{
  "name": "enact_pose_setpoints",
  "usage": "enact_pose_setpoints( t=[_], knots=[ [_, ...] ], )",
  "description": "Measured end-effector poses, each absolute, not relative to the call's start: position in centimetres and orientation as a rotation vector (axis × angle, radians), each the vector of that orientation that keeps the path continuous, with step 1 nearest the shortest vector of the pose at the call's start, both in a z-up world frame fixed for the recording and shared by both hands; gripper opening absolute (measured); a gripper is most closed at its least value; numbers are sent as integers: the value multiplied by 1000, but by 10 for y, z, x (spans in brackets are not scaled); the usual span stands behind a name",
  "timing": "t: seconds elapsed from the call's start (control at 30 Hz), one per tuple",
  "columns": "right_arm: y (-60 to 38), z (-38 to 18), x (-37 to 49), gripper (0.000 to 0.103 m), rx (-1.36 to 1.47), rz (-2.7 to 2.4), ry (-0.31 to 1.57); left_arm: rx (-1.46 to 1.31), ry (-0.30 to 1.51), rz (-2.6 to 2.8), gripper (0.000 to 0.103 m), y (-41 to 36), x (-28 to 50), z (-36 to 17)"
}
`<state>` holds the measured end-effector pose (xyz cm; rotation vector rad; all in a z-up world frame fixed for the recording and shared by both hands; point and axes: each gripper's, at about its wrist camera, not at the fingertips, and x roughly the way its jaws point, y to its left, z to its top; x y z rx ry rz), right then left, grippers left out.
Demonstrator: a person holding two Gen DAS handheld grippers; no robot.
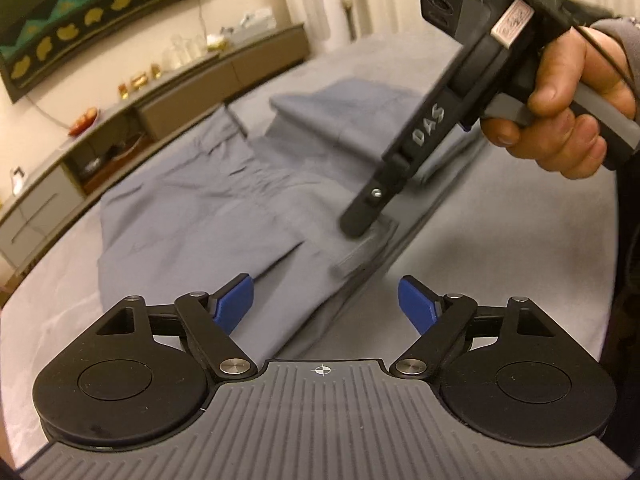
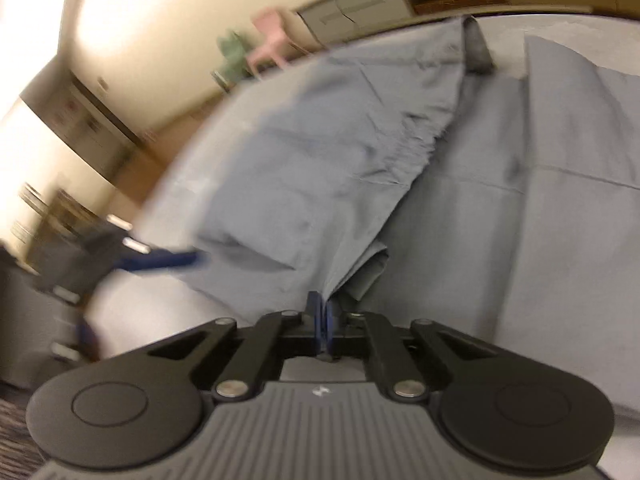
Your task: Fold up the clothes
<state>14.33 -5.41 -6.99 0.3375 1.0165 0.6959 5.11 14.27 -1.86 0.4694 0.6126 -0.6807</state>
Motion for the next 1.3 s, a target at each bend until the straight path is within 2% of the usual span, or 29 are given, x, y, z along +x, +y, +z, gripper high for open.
enact_pose_setpoints(
  t=[0.2,0.3,0.37,0.4,0.43,0.53,0.63,0.67,0.7,0.8,0.87,0.9,1.0,1.03,1.17,1.23,1.3],
  knots=[
    [-46,-86,146,4,283,690,1103,456,642,-723,70,133,58,-26],
    [-43,-88,146,17,241,687,1126,527,711,-712,66,123,61,-42],
    [-47,-64,141,24,162,671,1039,552,715,-722,65,118,60,-44],
    [-52,-52,139,34,127,657,996,550,697,-725,64,116,58,-42],
    [-57,-41,138,37,93,635,950,528,669,-736,64,116,56,-36],
    [-70,-21,155,37,23,542,893,430,600,-778,70,118,55,-19],
    [-78,-8,189,37,-12,472,879,400,608,-745,71,113,62,-19],
    [-83,-3,200,40,-13,465,862,406,622,-719,71,110,65,-22],
    [-83,-1,214,47,-7,453,842,412,643,-704,71,108,70,-25],
    [-61,4,266,46,-27,407,795,438,685,-681,71,100,78,-33],
    [-41,-5,297,40,-78,397,772,460,697,-687,71,98,78,-38],
    [-31,-13,313,35,-100,390,774,461,707,-691,71,98,78,-39],
    [-10,-54,355,27,-162,297,890,487,753,-703,71,97,82,-50],
    [-9,-69,364,19,-184,259,924,501,767,-707,71,96,83,-54],
    [-9,-92,377,19,-209,206,948,569,759,-722,70,90,78,-59],
    [-11,-89,381,18,-210,208,973,504,719,-758,69,96,75,-45],
    [-16,-75,373,21,-160,197,918,413,685,-766,71,109,78,-31]
  ],
)
